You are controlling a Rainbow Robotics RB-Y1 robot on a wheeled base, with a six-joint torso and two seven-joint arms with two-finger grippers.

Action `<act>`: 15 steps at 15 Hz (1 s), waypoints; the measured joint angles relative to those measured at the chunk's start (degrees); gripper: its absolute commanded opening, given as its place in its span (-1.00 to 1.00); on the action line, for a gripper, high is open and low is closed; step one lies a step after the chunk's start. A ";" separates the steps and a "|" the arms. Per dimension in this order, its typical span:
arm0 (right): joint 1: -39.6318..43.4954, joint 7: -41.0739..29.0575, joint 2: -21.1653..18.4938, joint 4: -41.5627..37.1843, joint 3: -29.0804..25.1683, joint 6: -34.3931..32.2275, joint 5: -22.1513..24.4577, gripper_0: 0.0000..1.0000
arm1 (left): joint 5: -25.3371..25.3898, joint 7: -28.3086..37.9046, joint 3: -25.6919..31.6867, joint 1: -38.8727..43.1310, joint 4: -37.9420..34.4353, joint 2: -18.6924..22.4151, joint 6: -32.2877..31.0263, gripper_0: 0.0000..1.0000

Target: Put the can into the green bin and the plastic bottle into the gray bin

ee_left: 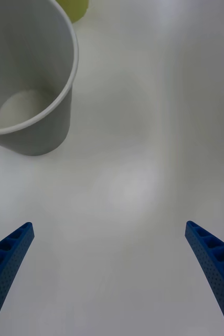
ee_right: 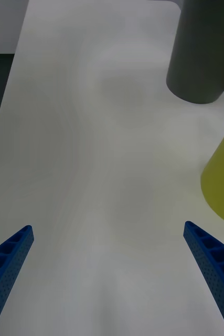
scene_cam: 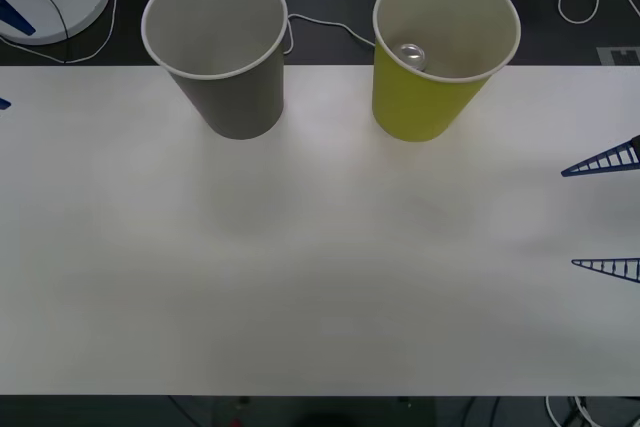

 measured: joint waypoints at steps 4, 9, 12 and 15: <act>0.00 0.00 0.00 0.00 0.00 0.00 0.00 1.00 | -4.96 -5.74 14.79 12.93 2.99 -3.07 -0.40 1.00; 0.00 0.00 0.00 0.00 0.00 0.00 0.00 1.00 | -18.39 -3.49 45.14 38.15 -13.78 -4.74 1.00 1.00; 0.00 0.00 0.00 0.00 0.00 0.00 0.00 1.00 | -23.71 -1.87 60.28 52.07 -23.81 -7.91 1.04 1.00; 0.00 0.00 0.00 0.00 0.00 0.00 0.00 1.00 | -25.85 -1.13 70.09 63.28 -32.14 -11.37 0.97 1.00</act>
